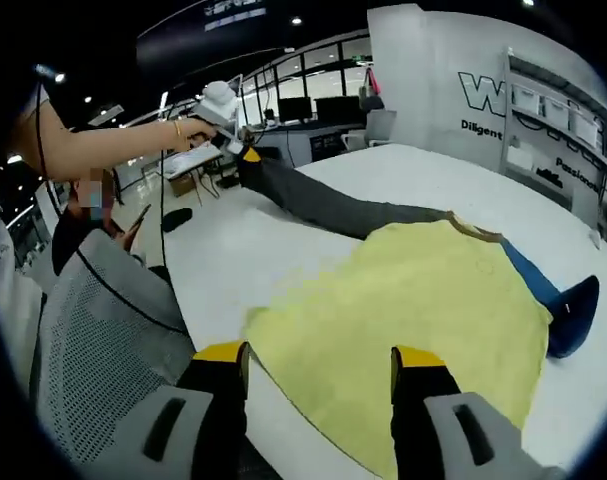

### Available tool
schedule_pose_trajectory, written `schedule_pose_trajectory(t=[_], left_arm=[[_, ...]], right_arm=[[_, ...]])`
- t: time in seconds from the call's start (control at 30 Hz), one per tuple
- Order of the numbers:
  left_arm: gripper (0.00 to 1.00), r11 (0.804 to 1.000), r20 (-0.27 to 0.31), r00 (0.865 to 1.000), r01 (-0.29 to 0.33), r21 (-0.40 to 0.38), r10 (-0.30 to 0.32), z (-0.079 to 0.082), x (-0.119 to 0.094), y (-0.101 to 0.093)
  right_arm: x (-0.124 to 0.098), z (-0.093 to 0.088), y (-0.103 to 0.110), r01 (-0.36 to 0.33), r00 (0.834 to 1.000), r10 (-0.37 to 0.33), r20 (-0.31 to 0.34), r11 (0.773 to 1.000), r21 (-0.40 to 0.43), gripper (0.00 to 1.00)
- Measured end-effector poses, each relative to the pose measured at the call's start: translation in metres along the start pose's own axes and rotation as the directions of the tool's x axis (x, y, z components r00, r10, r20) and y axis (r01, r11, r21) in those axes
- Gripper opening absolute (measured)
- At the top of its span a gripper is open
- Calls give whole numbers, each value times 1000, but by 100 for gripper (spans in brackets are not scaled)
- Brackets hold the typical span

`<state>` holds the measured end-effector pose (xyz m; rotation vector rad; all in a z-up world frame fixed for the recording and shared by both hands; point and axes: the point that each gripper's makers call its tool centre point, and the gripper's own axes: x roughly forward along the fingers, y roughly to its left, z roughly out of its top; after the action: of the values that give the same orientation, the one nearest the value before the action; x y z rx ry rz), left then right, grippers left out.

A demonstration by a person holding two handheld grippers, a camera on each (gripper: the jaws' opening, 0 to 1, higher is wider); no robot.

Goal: Fold the garment on the visible template until the final outline fits inside the template.

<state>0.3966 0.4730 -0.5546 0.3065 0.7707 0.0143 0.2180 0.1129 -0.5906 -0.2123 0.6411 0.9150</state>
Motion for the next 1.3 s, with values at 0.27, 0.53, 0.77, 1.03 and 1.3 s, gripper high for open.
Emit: schedule_pose_trajectory(t=[0.27, 0.53, 0.77, 1.03, 1.3], left_arm=[[8, 999, -27, 999, 28, 18, -28, -8, 8, -6], [8, 999, -42, 998, 38, -36, -40, -14, 10, -1], [8, 996, -32, 997, 62, -57, -63, -14, 8, -2], [8, 996, -27, 996, 83, -38, -84, -14, 8, -7], [8, 995, -27, 995, 93, -21, -94, -14, 6, -10]], right_arm=[[42, 12, 48, -135, 991, 131, -39, 984, -116, 44], [88, -2, 69, -114, 988, 94, -123, 979, -168, 18], [101, -21, 58, -67, 978, 29, -209, 981, -180, 16], [106, -25, 50, -32, 975, -2, -224, 988, -150, 13], [109, -26, 48, -13, 973, -24, -230, 987, -161, 9]])
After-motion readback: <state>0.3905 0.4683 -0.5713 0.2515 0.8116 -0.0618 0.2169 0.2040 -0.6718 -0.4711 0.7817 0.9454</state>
